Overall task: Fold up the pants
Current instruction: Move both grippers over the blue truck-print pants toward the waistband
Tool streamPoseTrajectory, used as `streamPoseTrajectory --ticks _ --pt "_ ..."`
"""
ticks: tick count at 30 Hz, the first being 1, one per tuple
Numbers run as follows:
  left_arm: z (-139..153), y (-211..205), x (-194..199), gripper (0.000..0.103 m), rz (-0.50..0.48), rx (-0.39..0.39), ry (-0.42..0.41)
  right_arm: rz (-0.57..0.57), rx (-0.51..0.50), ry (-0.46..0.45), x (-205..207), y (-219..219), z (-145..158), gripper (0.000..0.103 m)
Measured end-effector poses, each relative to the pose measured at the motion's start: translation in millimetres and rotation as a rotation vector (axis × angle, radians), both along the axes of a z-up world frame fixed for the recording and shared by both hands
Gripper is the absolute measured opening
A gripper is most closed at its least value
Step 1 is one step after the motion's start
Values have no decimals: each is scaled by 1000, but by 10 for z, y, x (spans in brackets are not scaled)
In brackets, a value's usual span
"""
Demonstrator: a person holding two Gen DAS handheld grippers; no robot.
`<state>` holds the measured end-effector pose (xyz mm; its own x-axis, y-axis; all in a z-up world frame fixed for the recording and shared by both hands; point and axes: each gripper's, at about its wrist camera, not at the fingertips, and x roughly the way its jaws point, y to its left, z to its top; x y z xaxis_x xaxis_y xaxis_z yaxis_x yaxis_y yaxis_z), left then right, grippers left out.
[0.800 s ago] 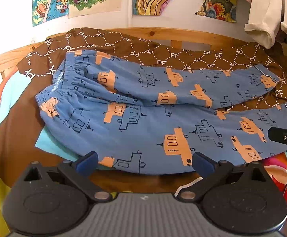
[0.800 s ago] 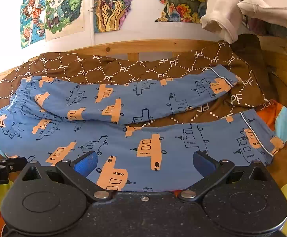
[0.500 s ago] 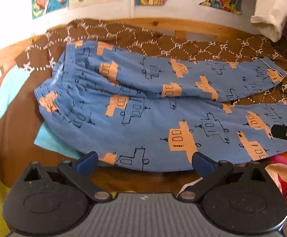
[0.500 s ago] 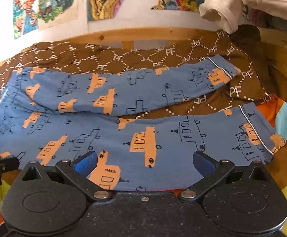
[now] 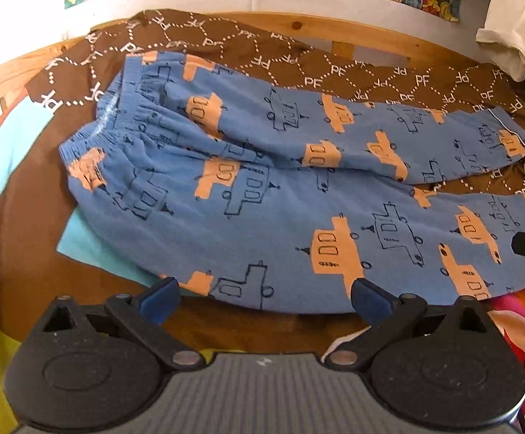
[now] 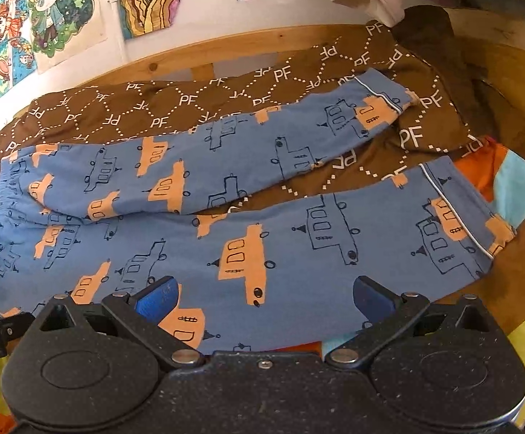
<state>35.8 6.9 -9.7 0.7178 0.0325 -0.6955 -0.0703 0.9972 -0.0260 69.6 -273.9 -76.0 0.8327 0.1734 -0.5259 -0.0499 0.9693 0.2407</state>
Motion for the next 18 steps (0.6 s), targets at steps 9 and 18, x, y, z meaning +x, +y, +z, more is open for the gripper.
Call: streamPoseTrajectory --ticks 9,18 --pt "47 -45 71 103 -32 7 14 -31 -25 0 18 -42 -4 102" --pt "406 -158 368 103 -154 118 23 -33 -24 -14 5 -64 11 102"
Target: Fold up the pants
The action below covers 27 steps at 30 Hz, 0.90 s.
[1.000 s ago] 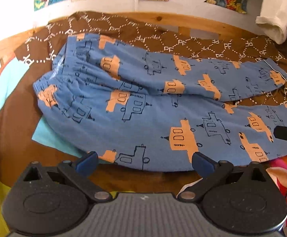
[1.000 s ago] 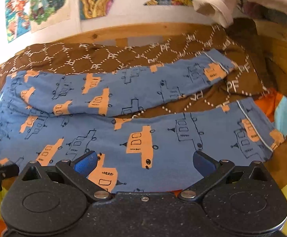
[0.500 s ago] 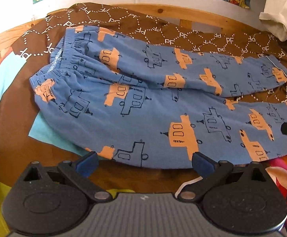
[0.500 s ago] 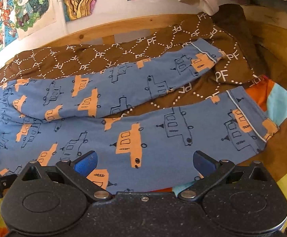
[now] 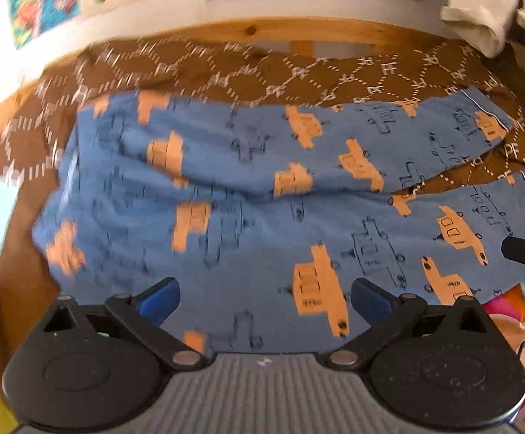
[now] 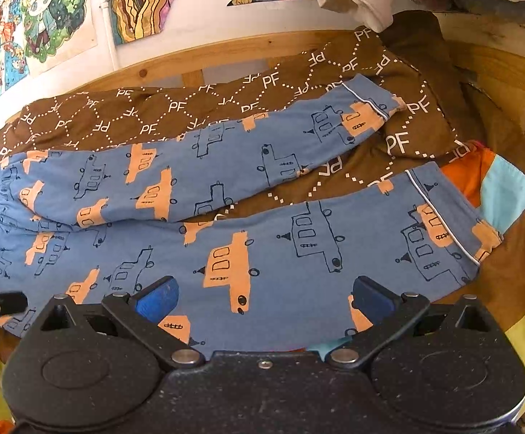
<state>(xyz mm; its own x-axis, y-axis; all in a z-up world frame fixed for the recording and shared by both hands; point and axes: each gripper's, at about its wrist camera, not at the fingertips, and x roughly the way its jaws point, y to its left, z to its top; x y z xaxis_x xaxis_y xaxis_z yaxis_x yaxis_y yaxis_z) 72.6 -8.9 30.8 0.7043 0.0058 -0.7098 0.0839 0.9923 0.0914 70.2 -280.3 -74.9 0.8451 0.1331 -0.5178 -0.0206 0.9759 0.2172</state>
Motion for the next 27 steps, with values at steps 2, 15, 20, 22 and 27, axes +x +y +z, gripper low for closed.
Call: streamPoseTrajectory --ticks 2,15,20,22,27 --pt "127 -22 105 103 -22 52 -19 -5 12 -15 -10 -25 7 102" --pt "667 202 1025 103 -74 279 -185 230 -98 -284 148 15 361 102" --pt "569 238 1663 103 -201 442 -229 440 -217 -231 863 3 650 102" --pt "495 248 1886 103 -256 458 -202 507 -232 -208 1254 3 755 102" --pt "351 297 2333 103 -339 402 -149 667 -245 -83 2315 182 840 102"
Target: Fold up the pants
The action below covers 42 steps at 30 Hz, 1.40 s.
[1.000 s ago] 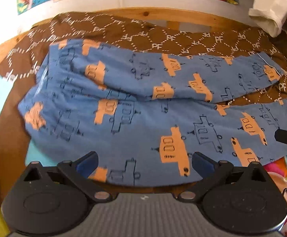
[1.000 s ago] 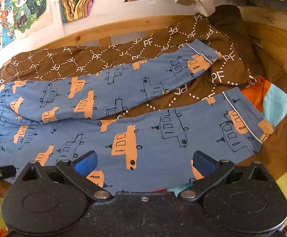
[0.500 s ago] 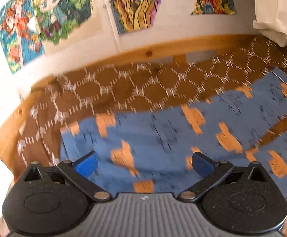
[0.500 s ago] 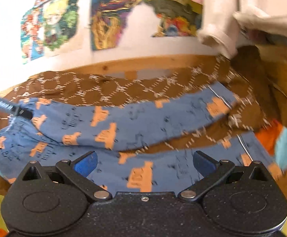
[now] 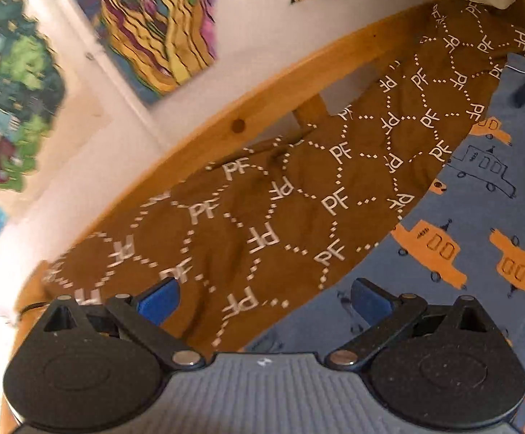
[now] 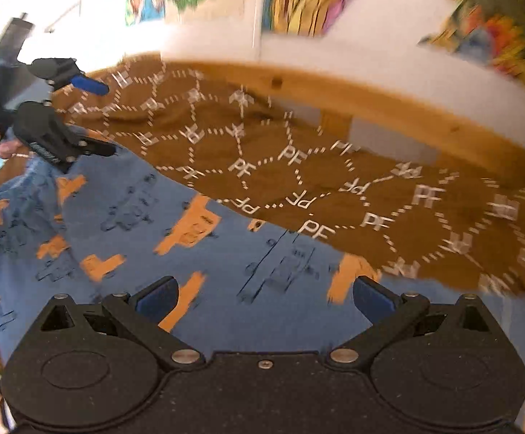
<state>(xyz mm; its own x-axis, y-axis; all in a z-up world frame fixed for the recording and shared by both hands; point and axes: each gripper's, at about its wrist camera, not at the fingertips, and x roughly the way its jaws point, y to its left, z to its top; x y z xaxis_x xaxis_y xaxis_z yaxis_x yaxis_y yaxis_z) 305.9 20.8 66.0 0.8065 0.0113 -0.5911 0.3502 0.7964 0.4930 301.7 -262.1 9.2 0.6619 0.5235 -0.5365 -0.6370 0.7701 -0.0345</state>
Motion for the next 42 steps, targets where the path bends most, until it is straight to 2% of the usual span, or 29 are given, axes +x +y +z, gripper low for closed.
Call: streamPoseTrajectory --ticks 4,6,9,10,11,12,13,15,17,19,21,24,31,35,39,42 --pt "-117 -49 223 102 -73 -22 53 101 -67 69 638 278 -6 100" --pt "-185 -84 272 98 -133 -7 81 146 -117 100 898 369 -32 89" --pt "-307 -116 366 82 -203 45 176 207 -189 161 1171 406 -53 75" --pt "-351 -134 396 73 -223 70 208 227 -202 173 1229 385 -49 74" --pt "-398 -157 419 58 -236 104 236 245 -212 183 1276 355 -36 72" --pt "-446 -178 436 49 -252 136 257 263 -220 193 1322 328 -14 67" --pt "-481 -207 439 41 -269 161 268 272 -219 203 1357 301 -3 62" --pt "-511 -253 441 29 -286 186 276 286 -225 247 1425 286 -15 45" --pt "-532 -302 419 14 -296 198 277 303 -255 262 1406 301 -42 38" --pt "-546 -340 380 5 -298 213 266 341 -268 261 1321 304 -50 28" --pt "-527 -363 339 2 -290 235 240 343 -289 234 1250 301 -64 10" --pt "-435 -402 298 1 -252 237 197 299 -295 187 1174 277 -51 2" --pt "-106 -428 333 0 -128 182 90 199 -380 -30 958 376 52 0" --pt "70 -429 508 1 -42 153 8 119 -395 -142 1043 414 195 0" --pt "48 -422 722 1 39 154 1 79 -347 -155 1240 436 284 0" --pt "-73 -401 837 1 58 149 32 72 -311 -106 1354 450 238 0"
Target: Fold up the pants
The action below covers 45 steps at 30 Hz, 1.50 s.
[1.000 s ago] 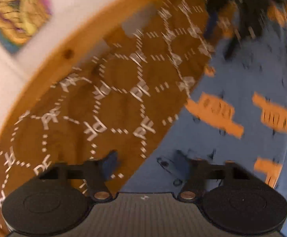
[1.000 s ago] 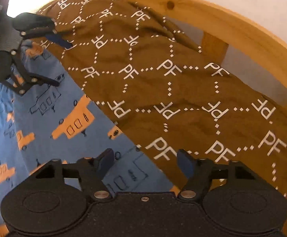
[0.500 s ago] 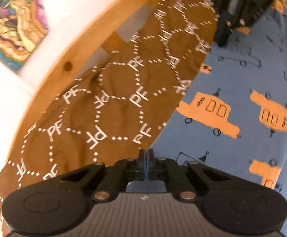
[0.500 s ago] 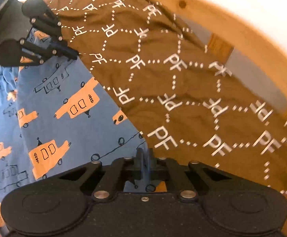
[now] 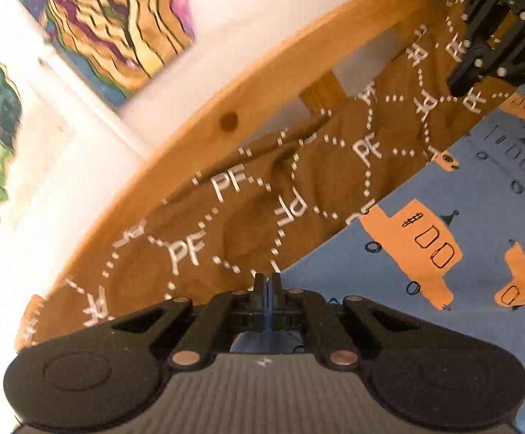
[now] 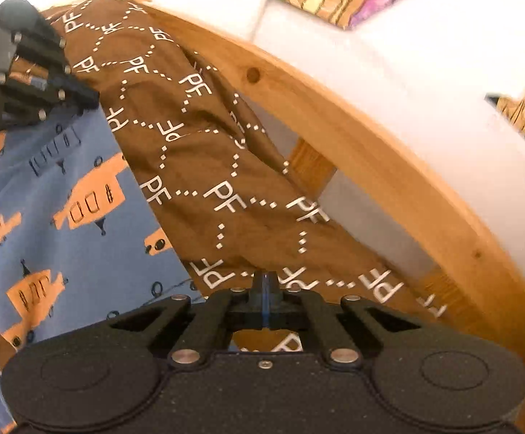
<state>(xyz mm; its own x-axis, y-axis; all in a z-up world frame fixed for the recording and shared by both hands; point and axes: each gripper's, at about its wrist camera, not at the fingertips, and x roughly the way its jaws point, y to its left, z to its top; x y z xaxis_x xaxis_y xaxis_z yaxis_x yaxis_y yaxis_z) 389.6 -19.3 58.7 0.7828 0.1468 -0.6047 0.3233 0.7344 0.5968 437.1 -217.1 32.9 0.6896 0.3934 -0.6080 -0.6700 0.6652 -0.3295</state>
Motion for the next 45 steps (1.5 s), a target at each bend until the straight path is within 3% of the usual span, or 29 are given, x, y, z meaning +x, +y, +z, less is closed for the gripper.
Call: streamPoseTrajectory --ticks 1,3,7,9,11,13,17,18,27,32,34,35,36,37,38,39,42,43,45 --pt "-51 0 30 1 4 3 10 5 14 35 31 -8 -30 0" --pt "-128 10 31 1 2 12 18 41 76 133 85 -63 -108 24" --pt "-178 34 16 1 -17 19 20 83 174 244 156 -208 -166 42" --pt "-164 39 -12 1 -11 7 21 82 194 280 216 -243 -182 60" --pt "-159 50 -10 1 -7 -2 18 92 213 340 287 -261 -226 63" --pt "-155 48 -18 1 -8 4 8 97 195 395 325 -180 -317 56" --pt "-128 114 -2 1 27 10 -25 110 97 348 204 -25 -445 7" --pt "-115 151 7 1 42 -1 -28 107 90 334 171 -8 -437 4" --pt "-94 264 7 1 73 -44 -28 76 -71 61 27 182 -280 2" --pt "-12 342 4 4 98 -79 -37 7 -125 7 233 307 -340 4" --pt "52 426 -31 13 101 -112 -37 -8 -138 -10 244 308 -387 13" --pt "90 480 -47 32 98 -135 -37 -15 -130 -13 243 294 -404 26" --pt "132 543 -83 47 96 -159 -46 -27 -113 -22 236 266 -410 47" --pt "176 613 -124 70 89 -182 -58 -33 -91 -26 227 226 -400 57" --pt "220 679 -167 76 76 -200 -72 -30 -65 -26 222 192 -386 77" --pt "267 747 -216 77 54 -217 -82 -22 -30 -28 207 142 -352 89" --pt "423 930 -333 90 -2 -241 -75 -5 48 -46 187 63 -243 102" --pt "470 991 -367 96 -19 -251 -59 6 72 -45 181 61 -211 102" --pt "511 1065 -403 96 -39 -239 -15 50 118 -19 199 86 -154 102"
